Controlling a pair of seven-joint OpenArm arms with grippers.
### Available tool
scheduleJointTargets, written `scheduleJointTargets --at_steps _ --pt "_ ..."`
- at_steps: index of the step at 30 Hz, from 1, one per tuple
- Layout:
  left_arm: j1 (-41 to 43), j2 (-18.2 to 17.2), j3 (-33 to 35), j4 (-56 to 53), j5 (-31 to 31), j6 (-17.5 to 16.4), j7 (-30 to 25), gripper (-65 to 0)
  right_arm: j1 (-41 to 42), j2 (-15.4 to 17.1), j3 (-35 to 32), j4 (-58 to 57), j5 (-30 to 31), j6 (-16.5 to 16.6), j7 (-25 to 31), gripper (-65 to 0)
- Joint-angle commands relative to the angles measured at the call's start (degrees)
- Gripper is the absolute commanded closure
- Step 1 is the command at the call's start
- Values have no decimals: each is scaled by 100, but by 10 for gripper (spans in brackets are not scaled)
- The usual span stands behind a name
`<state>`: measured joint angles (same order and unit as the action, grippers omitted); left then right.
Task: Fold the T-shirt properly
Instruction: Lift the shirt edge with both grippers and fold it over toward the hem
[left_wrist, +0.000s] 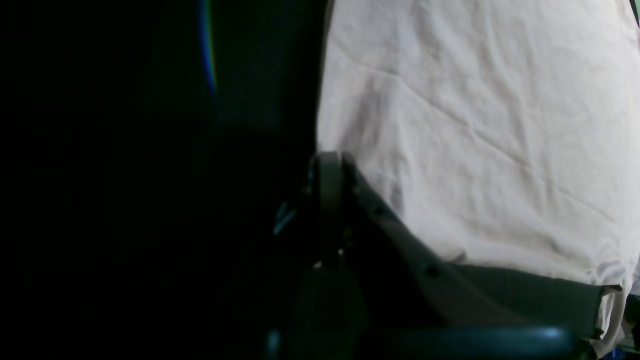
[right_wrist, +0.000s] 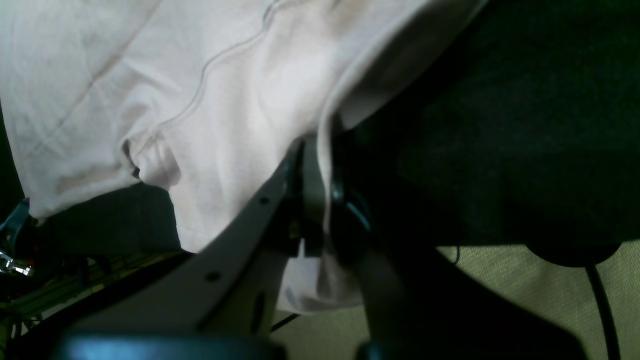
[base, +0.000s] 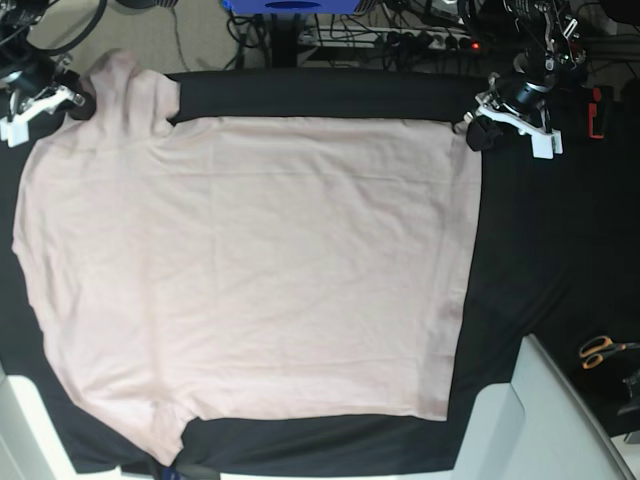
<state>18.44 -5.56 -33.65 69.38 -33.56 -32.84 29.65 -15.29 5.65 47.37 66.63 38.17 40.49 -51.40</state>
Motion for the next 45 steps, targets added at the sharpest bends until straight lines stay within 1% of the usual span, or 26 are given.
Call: scheduleJointTargets --at_steps 1,2,4,7,9,10,13,18,20,23,27,29,30,32,33,35,37,39,42,45 --pt "60 -20 11 99 117 53 187 0 -23 28 -21 31 -200 -49 -131 -3" --pt "77 -20 11 178 108 53 231 0 -23 28 -21 31 -200 -49 -131 -3" --pt "77 -20 11 398 108 53 521 0 -14 37 -21 128 -200 -49 -139 -3" --pt "68 7 2 829 108 53 820 0 -23 37 -21 550 -200 -49 -157 -3" --pt "51 16 2 996 108 53 855 0 -14 37 -30 744 -200 -49 -183 -3" --pt "42 16 2 1040 99 53 855 0 56 37 -30 823 -200 -49 -289 -3" --pt "7 16 2 1092 99 53 855 0 311 222 -30 867 -200 -49 -614 -3" --pt "-195 -11 11 1040 125 53 855 0 707 398 -135 875 -200 -49 -825 -3" --pt "-222 -11 11 1057 125 53 855 0 856 582 -355 875 -200 -49 -869 -3" --pt "-380 -28 11 1013 134 53 864 0 1111 679 -557 867 -200 -49 -852 -5" --pt "-512 -28 11 996 134 62 864 0 1419 767 -584 867 -200 -49 -843 -5" --pt "-573 -37 134 987 134 71 864 0 1542 846 -584 867 -200 -49 -843 -5" --pt "-573 -64 240 987 134 115 864 0 1621 890 -592 831 -200 -49 -843 -5" --pt "-661 -151 539 996 134 466 864 0 1832 960 -592 594 -200 -49 -843 -5" --pt "-732 -160 635 987 134 633 864 0 1929 1057 -592 409 -200 -49 -843 -5" --pt "-837 -160 723 987 134 757 864 0 2114 1162 -592 31 -200 -49 -834 -5" --pt "-925 -160 741 987 134 765 864 0 2272 1198 -592 -250 -200 -49 -808 -5" --pt "-1092 -160 741 978 134 774 864 0 2360 1259 -628 -399 -209 -49 -632 -5" --pt "-1312 -160 741 837 134 783 864 0 2535 1409 -1129 -769 -200 -49 -324 -5" --pt "-1584 -239 749 530 143 783 864 0 2720 1453 -1507 -1217 -200 -49 1 -5"
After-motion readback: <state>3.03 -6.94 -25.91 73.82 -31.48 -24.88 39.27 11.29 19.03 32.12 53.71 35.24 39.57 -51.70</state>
